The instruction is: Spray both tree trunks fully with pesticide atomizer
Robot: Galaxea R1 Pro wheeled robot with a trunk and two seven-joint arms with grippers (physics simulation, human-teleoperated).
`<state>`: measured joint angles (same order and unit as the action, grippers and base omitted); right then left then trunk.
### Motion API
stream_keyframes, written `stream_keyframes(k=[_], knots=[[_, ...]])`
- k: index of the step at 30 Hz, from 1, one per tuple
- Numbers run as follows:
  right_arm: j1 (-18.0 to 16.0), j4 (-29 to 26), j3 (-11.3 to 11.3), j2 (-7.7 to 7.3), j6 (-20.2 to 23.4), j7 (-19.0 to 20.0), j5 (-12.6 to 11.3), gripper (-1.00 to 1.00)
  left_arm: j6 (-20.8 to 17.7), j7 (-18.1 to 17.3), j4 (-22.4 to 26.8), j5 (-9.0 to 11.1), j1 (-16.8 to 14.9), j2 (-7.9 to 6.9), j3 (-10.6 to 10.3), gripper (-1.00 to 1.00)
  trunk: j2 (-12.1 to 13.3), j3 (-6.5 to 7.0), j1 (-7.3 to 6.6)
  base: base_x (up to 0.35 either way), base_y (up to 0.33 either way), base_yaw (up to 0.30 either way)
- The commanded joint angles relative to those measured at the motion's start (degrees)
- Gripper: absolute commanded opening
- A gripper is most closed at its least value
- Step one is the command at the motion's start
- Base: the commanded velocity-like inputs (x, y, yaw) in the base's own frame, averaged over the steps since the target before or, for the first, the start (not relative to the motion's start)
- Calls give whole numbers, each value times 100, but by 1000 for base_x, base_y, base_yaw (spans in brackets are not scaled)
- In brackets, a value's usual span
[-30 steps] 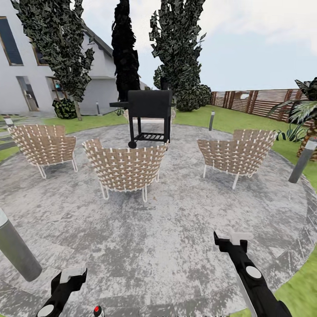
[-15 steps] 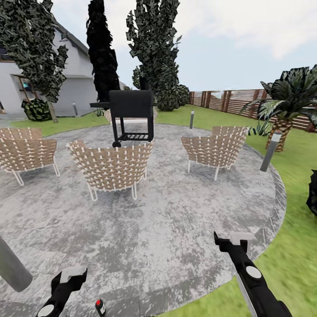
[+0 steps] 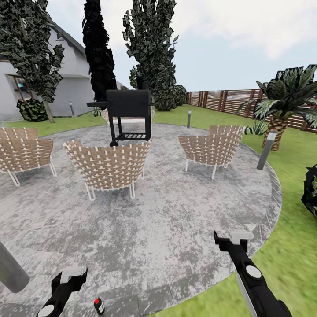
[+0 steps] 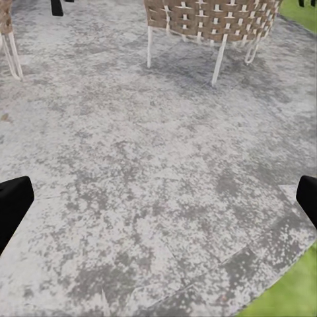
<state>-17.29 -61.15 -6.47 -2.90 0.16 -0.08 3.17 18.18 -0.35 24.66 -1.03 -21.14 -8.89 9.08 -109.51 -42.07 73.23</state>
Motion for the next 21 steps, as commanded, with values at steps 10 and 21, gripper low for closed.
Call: stream_keyframes(k=[10, 21], knots=[[-3, 1, 3, -1, -4, -1, 31, 100, 19, 10, -5, -12, -4, 8, 23, 100, -405, -185, 219, 0, 0, 0], [-3, -3, 14, -1, 8, 7, 26, 100, 7, 61, -5, -12, -13, 12, 30, 100, -846, -383, 461, 0, 0, 0]])
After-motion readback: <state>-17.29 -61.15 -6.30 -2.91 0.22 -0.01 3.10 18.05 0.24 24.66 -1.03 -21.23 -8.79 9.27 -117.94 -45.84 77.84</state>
